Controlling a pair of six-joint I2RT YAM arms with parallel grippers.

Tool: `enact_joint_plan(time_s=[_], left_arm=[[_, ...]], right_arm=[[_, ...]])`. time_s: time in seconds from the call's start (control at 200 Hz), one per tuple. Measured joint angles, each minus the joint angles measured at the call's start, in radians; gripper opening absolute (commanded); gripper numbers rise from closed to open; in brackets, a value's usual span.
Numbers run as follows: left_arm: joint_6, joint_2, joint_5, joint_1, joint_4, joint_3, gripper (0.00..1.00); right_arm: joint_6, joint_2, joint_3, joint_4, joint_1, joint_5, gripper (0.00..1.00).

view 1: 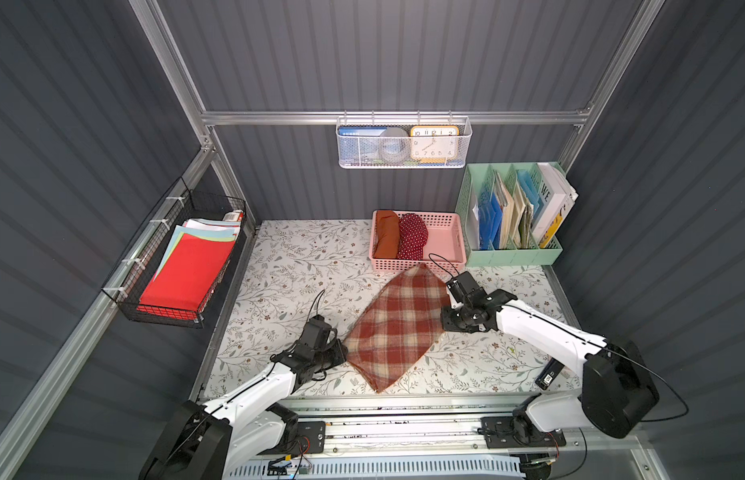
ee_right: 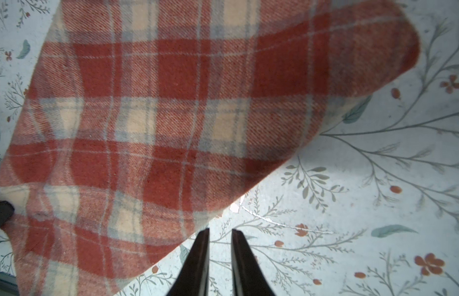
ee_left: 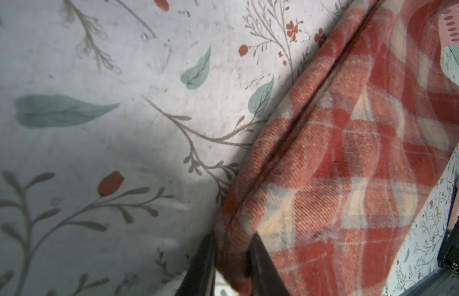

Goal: Roll up the skirts
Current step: Roll the skirt at the center of the board.

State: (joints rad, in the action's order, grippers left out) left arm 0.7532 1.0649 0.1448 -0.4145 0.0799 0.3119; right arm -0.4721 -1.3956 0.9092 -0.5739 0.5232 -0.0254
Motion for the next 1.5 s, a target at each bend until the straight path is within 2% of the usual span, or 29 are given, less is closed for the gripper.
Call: enact_joint_plan(time_s=[0.05,0.145,0.225,0.39,0.54,0.73,0.81,0.871,0.936,1.066,1.281,1.501], left_arm=[[-0.005,-0.003,0.002,0.000,-0.001,0.001,0.00],[0.000,-0.027,0.006,0.000,0.016,0.008,0.00],[0.004,-0.060,0.008,-0.007,0.049,0.029,0.00],[0.033,-0.115,0.009,-0.038,0.122,0.109,0.00],[0.066,-0.114,0.014,-0.079,0.159,0.178,0.00],[0.103,-0.079,0.043,-0.091,0.171,0.212,0.00],[0.120,-0.065,0.060,-0.091,0.171,0.212,0.00],[0.133,-0.056,0.074,-0.091,0.169,0.212,0.00],[0.143,-0.048,0.088,-0.091,0.166,0.212,0.00],[0.160,-0.045,0.100,-0.091,0.163,0.212,0.00],[0.180,-0.072,0.107,-0.091,0.175,0.212,0.00],[0.195,-0.084,0.105,-0.089,0.175,0.212,0.00]], right_arm=[[-0.002,0.018,-0.011,0.000,0.010,0.002,0.22],[-0.003,0.047,-0.041,0.000,0.053,0.013,0.23],[-0.004,0.069,-0.066,-0.002,0.124,0.049,0.28],[0.001,0.098,-0.074,0.003,0.409,0.205,0.58],[-0.003,0.078,-0.062,0.048,0.687,0.352,0.71],[0.027,-0.059,0.068,0.047,0.894,0.504,0.80],[0.034,-0.130,0.143,-0.001,0.954,0.563,0.87],[0.042,-0.159,0.165,-0.010,0.980,0.587,0.88],[0.044,-0.173,0.165,-0.004,0.993,0.592,0.95],[0.043,-0.236,0.199,0.005,0.996,0.600,0.98],[0.016,-0.436,0.332,0.039,0.994,0.652,0.99],[-0.066,-0.539,0.394,-0.027,0.969,0.742,0.99]])
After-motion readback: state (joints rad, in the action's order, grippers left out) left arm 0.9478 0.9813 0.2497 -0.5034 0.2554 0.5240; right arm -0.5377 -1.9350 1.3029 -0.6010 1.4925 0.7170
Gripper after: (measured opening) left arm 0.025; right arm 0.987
